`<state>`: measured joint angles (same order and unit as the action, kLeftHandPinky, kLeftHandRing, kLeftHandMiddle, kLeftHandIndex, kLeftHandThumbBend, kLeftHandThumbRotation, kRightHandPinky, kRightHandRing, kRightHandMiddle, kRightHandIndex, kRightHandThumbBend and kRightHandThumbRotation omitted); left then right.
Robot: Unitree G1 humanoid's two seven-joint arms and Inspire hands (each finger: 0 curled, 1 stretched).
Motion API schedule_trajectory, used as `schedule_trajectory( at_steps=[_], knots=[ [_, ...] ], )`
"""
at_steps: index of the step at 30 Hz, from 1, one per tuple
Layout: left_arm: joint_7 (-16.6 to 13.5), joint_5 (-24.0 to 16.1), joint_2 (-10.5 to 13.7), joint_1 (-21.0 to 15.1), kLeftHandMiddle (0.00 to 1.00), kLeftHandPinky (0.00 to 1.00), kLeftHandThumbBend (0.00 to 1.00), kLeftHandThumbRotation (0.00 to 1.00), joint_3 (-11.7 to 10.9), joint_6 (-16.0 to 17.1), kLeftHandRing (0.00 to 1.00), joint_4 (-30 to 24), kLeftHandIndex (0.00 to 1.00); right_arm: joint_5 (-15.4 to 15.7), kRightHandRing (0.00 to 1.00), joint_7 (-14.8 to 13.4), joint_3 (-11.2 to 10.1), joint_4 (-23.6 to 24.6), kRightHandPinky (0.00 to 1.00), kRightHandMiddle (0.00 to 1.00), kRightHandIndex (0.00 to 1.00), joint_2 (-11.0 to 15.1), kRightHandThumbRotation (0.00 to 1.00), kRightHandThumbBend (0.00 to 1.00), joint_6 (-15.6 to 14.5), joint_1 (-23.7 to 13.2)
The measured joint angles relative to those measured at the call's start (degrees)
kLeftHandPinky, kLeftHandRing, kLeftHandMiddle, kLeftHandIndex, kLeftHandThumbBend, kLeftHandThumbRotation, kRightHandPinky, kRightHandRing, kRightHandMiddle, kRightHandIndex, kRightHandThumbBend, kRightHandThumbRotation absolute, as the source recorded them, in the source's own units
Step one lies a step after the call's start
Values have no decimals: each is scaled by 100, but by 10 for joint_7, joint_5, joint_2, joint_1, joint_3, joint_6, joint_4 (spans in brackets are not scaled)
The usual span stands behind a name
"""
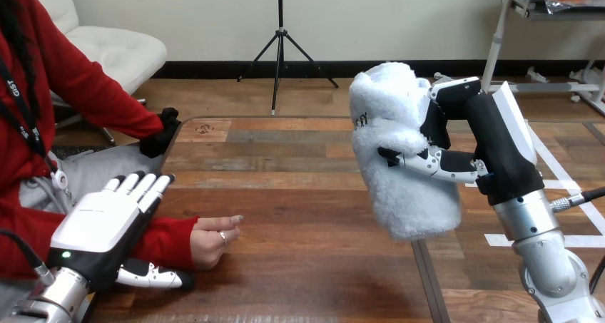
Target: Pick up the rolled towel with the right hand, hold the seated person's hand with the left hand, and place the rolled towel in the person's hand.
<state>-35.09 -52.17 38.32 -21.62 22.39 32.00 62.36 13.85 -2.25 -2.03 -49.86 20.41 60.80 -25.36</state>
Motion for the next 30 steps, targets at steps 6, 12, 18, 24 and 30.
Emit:
schedule_trajectory(
  at_steps=[6,12,18,24,30],
  knots=[
    [-31,1,-7,-12,92,92,100,51,12,-5,93,24,96,-7,8,5,0,17,4,11,9,0,0,53,-5,9],
    [-50,1,-13,-22,87,88,100,49,20,-9,89,42,92,-14,8,11,0,33,4,11,9,0,0,53,-7,16],
    [-66,0,-16,-28,81,83,100,46,31,-13,82,52,86,-23,7,17,0,47,4,10,9,0,0,52,-9,22],
    [-82,-2,-17,-33,76,77,97,42,44,-19,75,54,81,-27,7,19,0,60,4,10,8,0,0,52,-10,25],
    [-85,0,-17,-38,71,71,94,38,52,-19,68,54,76,-28,7,21,0,74,3,10,8,0,0,52,-11,28]
  ],
)
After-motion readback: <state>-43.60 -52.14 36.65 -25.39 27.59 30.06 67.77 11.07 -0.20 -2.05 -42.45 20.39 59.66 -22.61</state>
